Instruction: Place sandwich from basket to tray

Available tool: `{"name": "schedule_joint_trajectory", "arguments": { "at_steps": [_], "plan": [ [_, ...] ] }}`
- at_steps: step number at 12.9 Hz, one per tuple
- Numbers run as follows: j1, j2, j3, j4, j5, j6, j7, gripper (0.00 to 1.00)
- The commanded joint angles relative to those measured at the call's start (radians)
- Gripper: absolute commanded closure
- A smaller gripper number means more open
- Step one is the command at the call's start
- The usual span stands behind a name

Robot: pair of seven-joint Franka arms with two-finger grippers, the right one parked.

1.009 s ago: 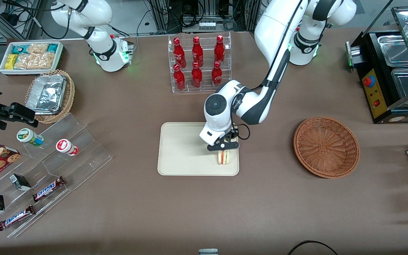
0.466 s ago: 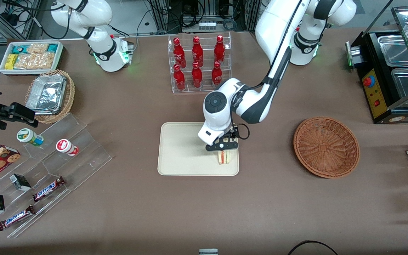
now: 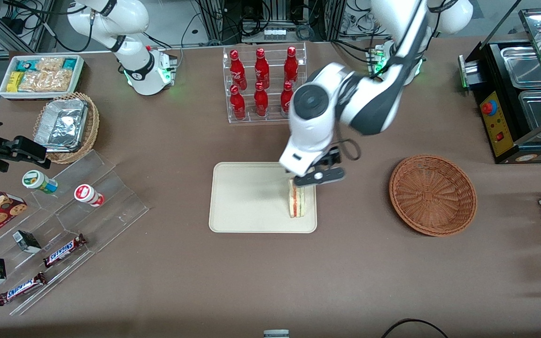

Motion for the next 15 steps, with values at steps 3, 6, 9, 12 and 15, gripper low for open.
{"name": "schedule_joint_trajectory", "arguments": {
  "at_steps": [3, 6, 9, 12, 15],
  "plan": [
    [0.069, -0.168, 0.004, -0.04, 0.029, -0.178, 0.007, 0.0],
    [0.12, -0.216, 0.005, -0.042, 0.088, -0.249, 0.07, 0.0],
    [0.226, -0.265, 0.004, -0.042, 0.087, -0.306, 0.177, 0.0],
    [0.354, -0.319, 0.004, -0.043, 0.081, -0.359, 0.372, 0.0],
    [0.468, -0.389, 0.004, -0.075, 0.07, -0.375, 0.529, 0.0]
  ]
}}
